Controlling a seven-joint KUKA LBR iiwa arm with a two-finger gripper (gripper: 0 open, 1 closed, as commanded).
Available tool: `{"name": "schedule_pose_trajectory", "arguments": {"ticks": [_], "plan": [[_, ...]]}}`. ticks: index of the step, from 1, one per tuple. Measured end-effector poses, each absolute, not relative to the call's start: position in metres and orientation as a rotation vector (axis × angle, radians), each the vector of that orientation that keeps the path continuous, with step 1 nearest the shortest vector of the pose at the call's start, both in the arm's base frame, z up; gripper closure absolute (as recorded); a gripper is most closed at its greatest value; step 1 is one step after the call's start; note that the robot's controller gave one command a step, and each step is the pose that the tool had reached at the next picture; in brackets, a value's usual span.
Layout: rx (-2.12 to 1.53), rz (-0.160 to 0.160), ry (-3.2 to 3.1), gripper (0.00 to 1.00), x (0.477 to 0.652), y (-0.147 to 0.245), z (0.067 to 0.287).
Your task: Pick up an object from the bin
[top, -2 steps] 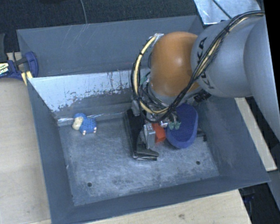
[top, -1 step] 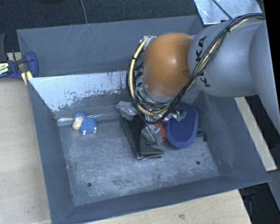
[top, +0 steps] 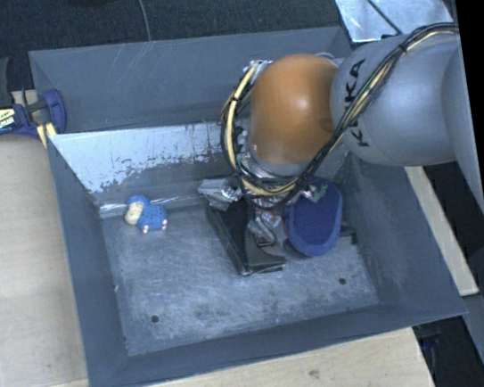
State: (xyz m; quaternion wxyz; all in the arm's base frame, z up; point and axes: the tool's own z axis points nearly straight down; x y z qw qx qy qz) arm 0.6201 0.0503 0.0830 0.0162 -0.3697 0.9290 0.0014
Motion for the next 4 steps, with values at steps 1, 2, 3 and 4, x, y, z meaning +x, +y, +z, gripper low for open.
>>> {"name": "schedule_pose_trajectory", "arguments": {"ticks": [1,2,3,4], "plan": [[-1.159,-0.006,2.909,1.00,0.618,0.044,0.084],[-1.220,-0.005,2.882,1.00,0.611,0.053,0.156],[-1.193,-0.003,2.897,1.00,0.602,0.057,0.192],[-0.920,0.002,3.006,1.00,0.568,0.061,0.137]]}}
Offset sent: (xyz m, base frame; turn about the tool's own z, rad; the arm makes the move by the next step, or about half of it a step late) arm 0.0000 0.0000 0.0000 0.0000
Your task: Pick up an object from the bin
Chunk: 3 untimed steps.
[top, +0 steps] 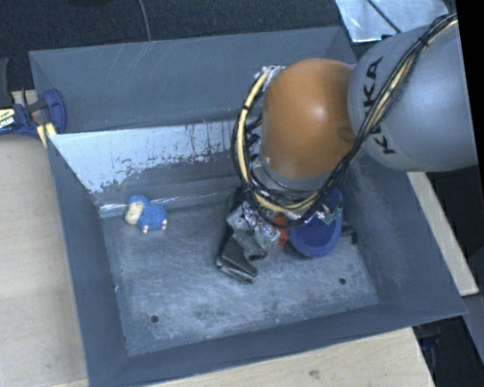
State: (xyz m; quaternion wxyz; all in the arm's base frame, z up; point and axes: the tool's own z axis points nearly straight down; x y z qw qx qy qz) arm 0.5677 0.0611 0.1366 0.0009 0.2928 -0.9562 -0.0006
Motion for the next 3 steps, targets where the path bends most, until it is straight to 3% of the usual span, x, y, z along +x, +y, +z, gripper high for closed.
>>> {"name": "schedule_pose_trajectory", "arguments": {"ticks": [1,2,3], "plan": [[0.025,-0.001,-3.145,1.00,0.577,0.060,0.129],[0.029,0.000,-3.145,0.00,0.577,0.060,0.128],[0.884,0.002,-3.024,0.00,0.587,0.061,0.079]]}}
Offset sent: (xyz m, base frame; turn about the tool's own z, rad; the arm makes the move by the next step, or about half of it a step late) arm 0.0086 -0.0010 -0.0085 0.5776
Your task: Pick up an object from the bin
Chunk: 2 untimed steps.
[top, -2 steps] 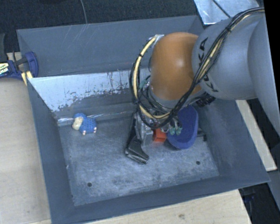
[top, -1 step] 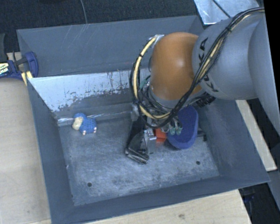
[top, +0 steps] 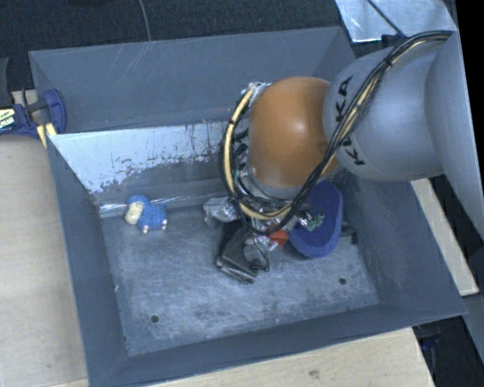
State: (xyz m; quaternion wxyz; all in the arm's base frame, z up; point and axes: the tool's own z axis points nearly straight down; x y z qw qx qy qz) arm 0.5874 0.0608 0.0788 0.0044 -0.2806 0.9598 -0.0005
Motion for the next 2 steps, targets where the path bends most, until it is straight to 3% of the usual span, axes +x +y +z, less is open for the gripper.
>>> {"name": "schedule_pose_trajectory", "arguments": {"ticks": [1,2], "plan": [[-1.024,0.000,2.962,0.00,0.5911,0.0448,0.0702],[-1.022,0.002,2.958,1.00,0.5924,0.0466,0.0720]]}}
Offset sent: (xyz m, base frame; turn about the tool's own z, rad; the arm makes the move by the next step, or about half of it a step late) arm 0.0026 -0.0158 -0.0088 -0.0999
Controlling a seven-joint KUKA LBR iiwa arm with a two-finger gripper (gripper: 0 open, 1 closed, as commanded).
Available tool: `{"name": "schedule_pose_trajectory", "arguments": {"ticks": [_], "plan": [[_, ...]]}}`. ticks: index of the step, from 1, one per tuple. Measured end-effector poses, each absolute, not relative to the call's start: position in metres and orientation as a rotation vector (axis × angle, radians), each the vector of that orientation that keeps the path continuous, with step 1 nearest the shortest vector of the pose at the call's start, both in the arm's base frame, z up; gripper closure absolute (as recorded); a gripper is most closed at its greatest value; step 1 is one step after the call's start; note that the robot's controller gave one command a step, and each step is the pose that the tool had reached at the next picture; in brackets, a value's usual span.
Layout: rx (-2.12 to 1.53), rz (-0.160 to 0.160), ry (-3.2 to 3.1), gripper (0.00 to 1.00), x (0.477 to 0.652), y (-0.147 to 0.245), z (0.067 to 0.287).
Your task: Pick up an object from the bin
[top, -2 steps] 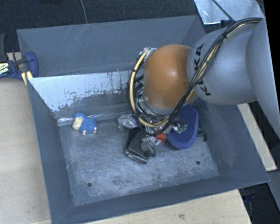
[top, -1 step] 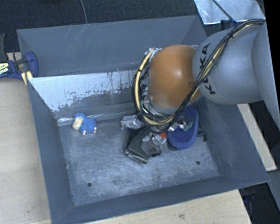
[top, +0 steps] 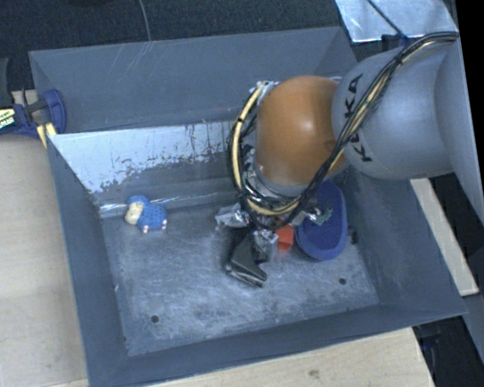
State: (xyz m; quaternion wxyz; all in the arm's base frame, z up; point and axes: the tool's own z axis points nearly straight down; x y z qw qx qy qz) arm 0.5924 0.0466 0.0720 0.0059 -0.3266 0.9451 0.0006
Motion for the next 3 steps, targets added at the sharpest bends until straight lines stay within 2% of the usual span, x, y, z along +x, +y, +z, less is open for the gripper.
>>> {"name": "schedule_pose_trajectory", "arguments": {"ticks": [1,2,3], "plan": [[-1.079,0.001,2.948,1.00,0.556,0.061,0.165],[-1.063,0.000,2.953,1.00,0.537,0.071,0.254],[-1.456,0.004,2.785,1.00,0.538,0.083,0.249]]}}
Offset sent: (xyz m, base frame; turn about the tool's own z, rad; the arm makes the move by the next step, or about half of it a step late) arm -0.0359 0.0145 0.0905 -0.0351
